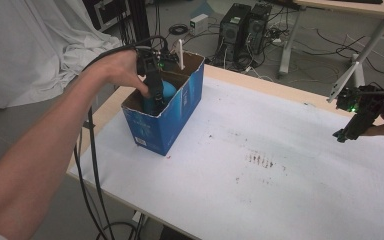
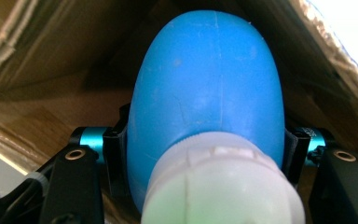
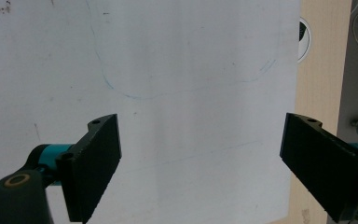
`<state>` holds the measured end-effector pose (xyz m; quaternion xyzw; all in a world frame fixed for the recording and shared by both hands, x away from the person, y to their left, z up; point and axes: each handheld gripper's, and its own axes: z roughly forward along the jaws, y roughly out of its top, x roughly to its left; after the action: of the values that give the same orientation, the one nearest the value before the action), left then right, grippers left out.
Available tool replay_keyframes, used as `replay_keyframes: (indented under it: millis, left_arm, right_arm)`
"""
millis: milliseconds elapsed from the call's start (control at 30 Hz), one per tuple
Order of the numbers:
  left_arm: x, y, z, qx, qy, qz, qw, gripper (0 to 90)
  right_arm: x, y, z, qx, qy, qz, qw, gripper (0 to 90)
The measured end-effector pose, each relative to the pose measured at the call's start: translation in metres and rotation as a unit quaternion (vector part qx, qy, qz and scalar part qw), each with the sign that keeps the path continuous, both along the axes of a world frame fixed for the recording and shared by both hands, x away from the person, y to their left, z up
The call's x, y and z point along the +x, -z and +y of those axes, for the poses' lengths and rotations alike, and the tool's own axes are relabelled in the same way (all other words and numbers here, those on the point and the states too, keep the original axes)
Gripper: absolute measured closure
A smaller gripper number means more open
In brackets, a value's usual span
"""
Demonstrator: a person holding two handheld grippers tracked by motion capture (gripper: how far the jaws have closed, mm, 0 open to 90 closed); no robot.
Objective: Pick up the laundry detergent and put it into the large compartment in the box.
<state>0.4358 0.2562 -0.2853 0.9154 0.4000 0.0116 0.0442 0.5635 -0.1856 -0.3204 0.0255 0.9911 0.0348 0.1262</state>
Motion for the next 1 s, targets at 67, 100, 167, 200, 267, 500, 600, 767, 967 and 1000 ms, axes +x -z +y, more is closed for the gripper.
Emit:
replay_keyframes:
  millis: [67,100,167,200,267,500,600,767,967,1000]
  left_arm:
    - [0.0002,0.0001,0.0002,-0.001,-0.001,0.000,1.0000,37.8]
    - [0.0006,0.0001,0.0002,0.002,0.003,0.001,1.0000,37.8]
    - [0.0005,0.0006,-0.0004,0.004,0.006,0.002,1.0000,37.7]
    - [0.0001,0.0008,-0.0008,0.004,0.006,0.003,1.0000,37.7]
    - [0.0001,0.0007,-0.0008,0.005,0.007,0.004,1.0000,37.7]
    - [0.0015,0.0015,0.0014,0.002,0.008,0.005,1.0000,37.4]
    - [0.0018,0.0015,0.0021,0.000,0.009,0.006,0.9999,37.4]
    - [0.0029,0.0013,0.0027,0.000,0.010,0.010,0.9999,37.3]
    - [0.0037,0.0016,0.0040,-0.004,0.009,0.011,0.9999,37.1]
    - [0.0037,0.0016,0.0040,-0.005,0.008,0.011,0.9999,37.1]
  right_arm:
    - [-0.0002,-0.0001,-0.0003,0.000,0.003,0.001,1.0000,11.6]
    - [-0.0001,-0.0002,-0.0005,0.000,0.003,0.001,1.0000,11.6]
    - [0.0001,0.0002,-0.0007,-0.001,0.002,0.001,1.0000,11.6]
    - [0.0000,0.0002,-0.0007,-0.001,0.002,0.001,1.0000,11.6]
    - [-0.0002,0.0004,-0.0005,0.000,0.003,0.001,1.0000,11.6]
    - [-0.0007,0.0005,0.0015,0.001,0.001,0.002,1.0000,11.6]
    - [-0.0014,-0.0001,0.0017,0.002,0.000,0.001,1.0000,11.6]
    - [-0.0011,-0.0006,0.0007,0.002,0.000,0.002,1.0000,11.6]
    - [-0.0010,-0.0002,0.0016,0.004,0.001,0.004,1.0000,11.6]
    - [-0.0011,-0.0002,0.0018,0.005,0.001,0.004,1.0000,11.6]
